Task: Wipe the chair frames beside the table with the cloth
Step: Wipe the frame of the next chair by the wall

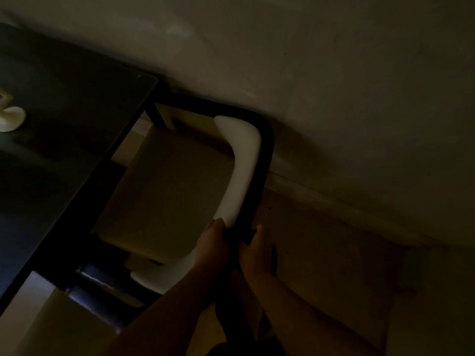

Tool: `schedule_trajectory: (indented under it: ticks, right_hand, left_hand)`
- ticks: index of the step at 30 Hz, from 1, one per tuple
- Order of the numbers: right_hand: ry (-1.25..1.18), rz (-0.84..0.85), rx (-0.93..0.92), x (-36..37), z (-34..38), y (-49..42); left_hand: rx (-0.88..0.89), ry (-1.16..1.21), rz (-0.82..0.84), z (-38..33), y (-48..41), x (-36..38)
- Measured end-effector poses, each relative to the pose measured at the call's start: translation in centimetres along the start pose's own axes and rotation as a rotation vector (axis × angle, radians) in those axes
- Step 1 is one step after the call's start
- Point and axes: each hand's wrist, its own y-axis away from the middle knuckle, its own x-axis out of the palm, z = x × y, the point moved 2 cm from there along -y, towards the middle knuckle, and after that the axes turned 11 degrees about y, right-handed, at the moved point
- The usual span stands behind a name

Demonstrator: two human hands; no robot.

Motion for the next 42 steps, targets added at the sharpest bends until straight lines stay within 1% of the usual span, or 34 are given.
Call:
schedule_trajectory:
  ticks: [3,6,9,11,13,15,17,20,24,29,34,36,38,40,42]
  right_hand:
    - [-0.058,0.015,0.021,-2.5,2.3,-5.3]
    - [-0.065,0.028,0.005,-4.7,4.4,-9.6]
    - [-0.044,-0.020,-0.049,-6.7,6.0,-14.4]
    - [-0.015,-0.040,-0.071,-7.8,7.1,-17.2]
    - [-0.011,-0.050,-0.070,-9.0,8.3,-20.0]
    - [0.011,-0.058,-0.088,-10.2,9.7,-22.9]
    - [0.072,-0.079,-0.141,-11.2,11.0,-25.3]
    - [0.149,-0.065,-0.213,-11.9,12.4,-27.8]
    - [0.135,-0.077,-0.274,-12.2,13.4,-29.1]
    - [0.169,-0.013,-0.249,-12.6,13.5,-28.9]
    - [0.268,0.066,-0.260,-13.3,12.8,-26.4]
    - [0.287,0.070,-0.318,-13.4,12.9,-24.1]
    - [0.343,0.094,-0.399,-12.9,13.3,-21.5]
    - [0.418,0.138,-0.514,-11.1,14.5,-17.6]
    - [0.455,0.213,-0.633,-8.4,15.7,-13.1]
  left_hand:
    - [-0.001,0.015,-0.051,-3.9,-4.8,1.0]
    - [-0.009,0.031,-0.027,-6.7,-8.8,1.5]
    - [-0.049,0.113,-0.010,-9.2,-13.3,2.4]
    - [-0.003,0.148,-0.036,-11.0,-15.9,2.9]
    - [0.087,0.109,-0.091,-12.8,-18.4,3.1]
    - [0.126,0.076,-0.126,-14.3,-20.9,3.1]
    - [0.113,0.082,-0.134,-15.6,-23.2,3.0]
    - [0.069,0.118,-0.169,-16.9,-26.0,2.9]
    - [0.038,0.119,-0.168,-17.2,-28.3,2.6]
    - [-0.014,0.137,-0.181,-17.4,-28.1,2.4]
    - [0.079,0.006,-0.107,-17.1,-24.7,0.5]
    - [0.112,-0.025,-0.105,-15.8,-21.9,-0.9]
    - [0.104,-0.005,-0.106,-14.2,-18.7,-2.1]
    - [0.041,0.056,-0.170,-11.5,-14.8,-4.4]
    - [-0.064,0.106,-0.262,-8.1,-10.4,-7.0]
